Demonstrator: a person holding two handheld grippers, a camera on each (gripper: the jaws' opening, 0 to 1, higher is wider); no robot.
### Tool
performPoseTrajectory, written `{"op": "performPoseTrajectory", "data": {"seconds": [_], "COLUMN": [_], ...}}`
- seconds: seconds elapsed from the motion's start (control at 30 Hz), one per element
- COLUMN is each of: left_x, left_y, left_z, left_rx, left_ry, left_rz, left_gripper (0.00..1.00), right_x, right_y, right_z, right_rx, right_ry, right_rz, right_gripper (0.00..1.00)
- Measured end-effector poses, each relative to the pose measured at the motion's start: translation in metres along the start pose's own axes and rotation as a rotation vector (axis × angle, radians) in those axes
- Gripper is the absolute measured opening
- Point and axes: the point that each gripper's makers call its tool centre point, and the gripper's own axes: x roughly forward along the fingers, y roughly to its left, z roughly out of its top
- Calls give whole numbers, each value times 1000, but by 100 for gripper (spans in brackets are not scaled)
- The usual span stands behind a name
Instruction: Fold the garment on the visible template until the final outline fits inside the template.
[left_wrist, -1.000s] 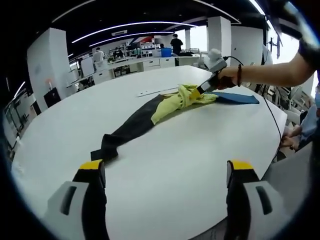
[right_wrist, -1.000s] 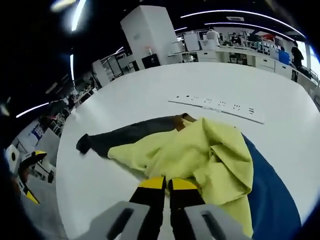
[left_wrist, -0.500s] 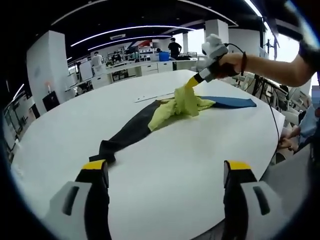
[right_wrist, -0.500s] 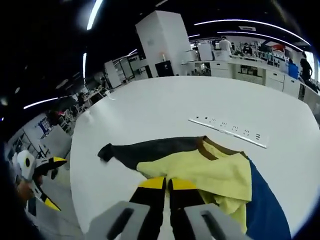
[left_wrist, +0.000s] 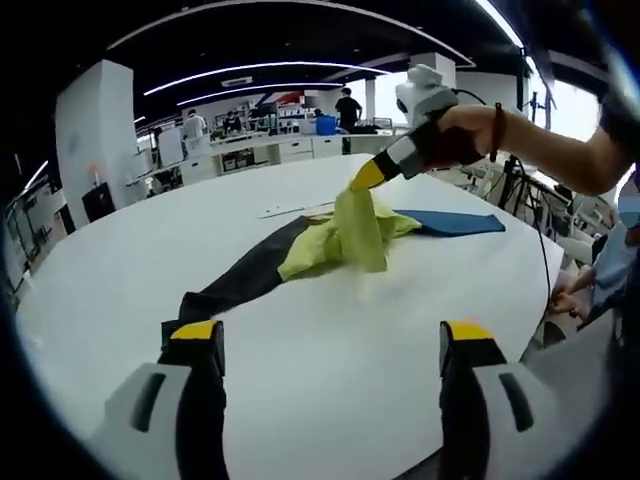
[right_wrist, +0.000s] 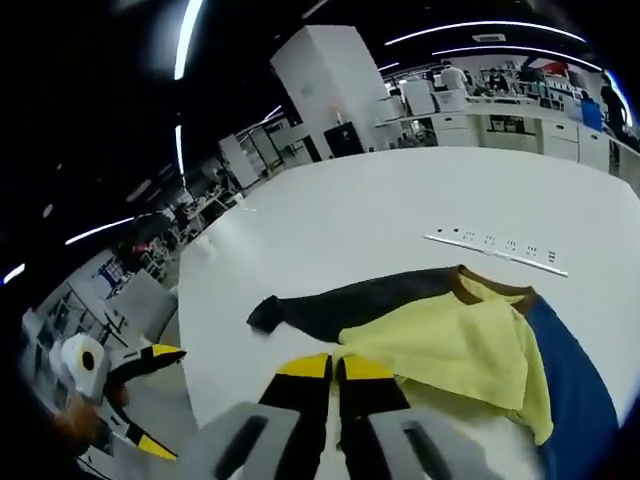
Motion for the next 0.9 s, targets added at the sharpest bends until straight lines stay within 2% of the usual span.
{"op": "performPoseTrajectory", "data": {"seconds": [0.1,0.23,0.4,0.47,0.57,0.63,0.67,0.73,0.9], "left_x": [9,14,24,29,36,37,37,37,34], "left_y": [-12,-24,-33,-36,-40,-43,-45,-47,-45], "left_z": [-2,-1,0,0,-2,-3,-2,-3,-6], "left_rx": [17,-8,-2,-36,-18,-15,-28,-39,-34], "left_ry": [11,9,7,0,-1,2,-2,-4,2], "left_rz": [-12,-51,-44,-51,-44,-49,-63,-76,-69], "left_gripper": [83,82,75,73,67,66,67,65,65], "right_x": [4,9,16,19,27,34,38,45,59], "right_y": [7,19,31,35,36,31,27,25,13], "right_z": [-6,-18,-31,-40,-58,-71,-82,-93,-119], "right_rx": [14,71,111,101,69,23,3,-20,-29], "right_ry": [-3,-12,-29,-25,0,23,57,86,128], "right_rz": [1,17,11,3,-23,-54,-73,-70,-90], "right_gripper": [0,0,0,0,0,0,0,0,0]}}
